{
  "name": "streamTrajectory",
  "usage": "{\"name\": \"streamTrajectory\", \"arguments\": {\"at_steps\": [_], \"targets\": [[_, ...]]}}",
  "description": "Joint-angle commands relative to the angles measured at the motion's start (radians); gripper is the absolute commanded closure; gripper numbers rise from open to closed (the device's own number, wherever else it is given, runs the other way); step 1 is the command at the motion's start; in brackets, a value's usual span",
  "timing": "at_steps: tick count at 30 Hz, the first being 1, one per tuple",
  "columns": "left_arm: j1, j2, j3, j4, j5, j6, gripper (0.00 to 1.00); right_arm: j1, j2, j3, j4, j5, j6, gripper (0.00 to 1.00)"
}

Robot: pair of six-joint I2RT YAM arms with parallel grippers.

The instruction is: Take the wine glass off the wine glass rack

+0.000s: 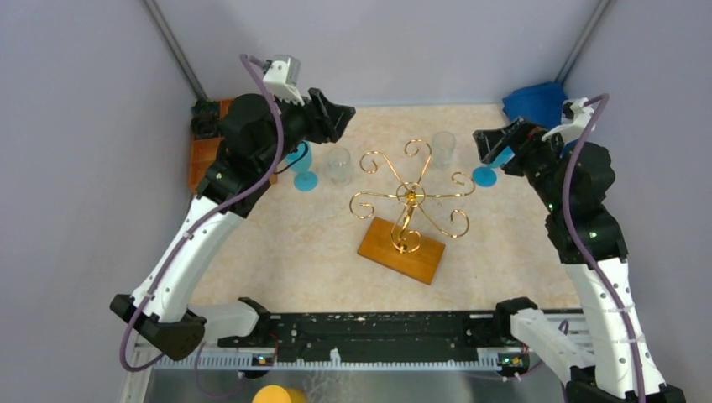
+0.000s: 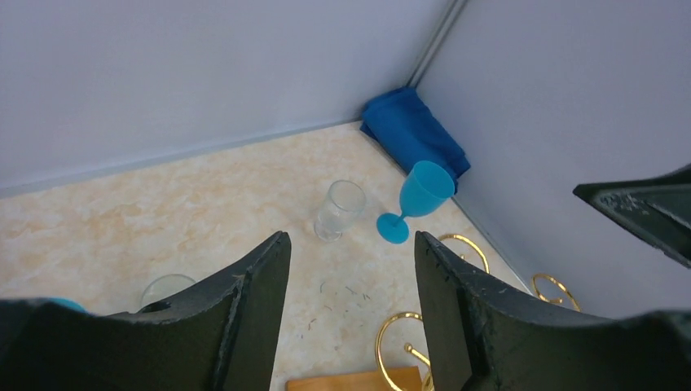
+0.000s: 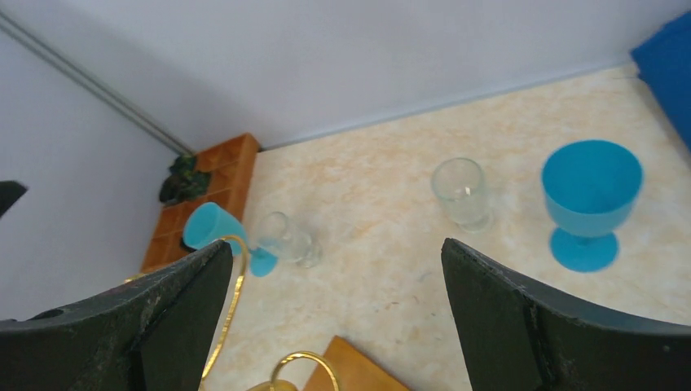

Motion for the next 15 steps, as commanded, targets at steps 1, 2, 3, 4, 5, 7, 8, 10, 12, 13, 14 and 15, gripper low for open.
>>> {"name": "streamTrajectory", "arguments": {"at_steps": [1,2,3,4,5,7,8,10,12,13,14,15], "targets": [[-0.001,-0.083,-0.137,0.141,0.07,0.015,0.35,-0.004,0.003,0.012,-0.068,0.173,-0.078,0.01],[-0.001,-0.104,-0.158,0.143,0.057,0.018,0.35,-0.005,0.004,0.003,-0.071,0.189,-0.078,0.01],[-0.001,-0.12,-0.171,0.139,0.044,0.022,0.34,-0.004,0.008,-0.004,-0.073,0.205,-0.076,0.01],[0.0,-0.135,-0.182,0.133,0.034,0.028,0.34,-0.004,0.011,-0.01,-0.073,0.213,-0.079,0.01],[0.0,-0.139,-0.186,0.125,0.026,0.033,0.34,-0.003,0.014,-0.013,-0.075,0.224,-0.076,0.01],[0.0,-0.142,-0.184,0.113,0.019,0.037,0.34,-0.006,0.02,-0.015,-0.078,0.23,-0.07,0.01],[-0.001,-0.141,-0.183,0.112,0.021,0.036,0.34,-0.005,0.022,-0.015,-0.079,0.235,-0.065,0.01],[0.0,-0.14,-0.181,0.113,0.025,0.033,0.34,-0.005,0.026,-0.014,-0.084,0.25,-0.052,0.01],[0.0,-0.136,-0.179,0.114,0.026,0.03,0.34,-0.003,0.033,-0.007,-0.1,0.274,-0.044,0.01],[-0.001,-0.134,-0.18,0.115,0.022,0.03,0.34,-0.004,0.039,0.0,-0.113,0.292,-0.041,0.01],[0.0,-0.134,-0.179,0.116,0.021,0.03,0.34,-0.004,0.047,0.008,-0.129,0.315,-0.034,0.01],[0.0,-0.134,-0.18,0.116,0.019,0.03,0.34,-0.004,0.053,0.014,-0.141,0.333,-0.034,0.01]]}}
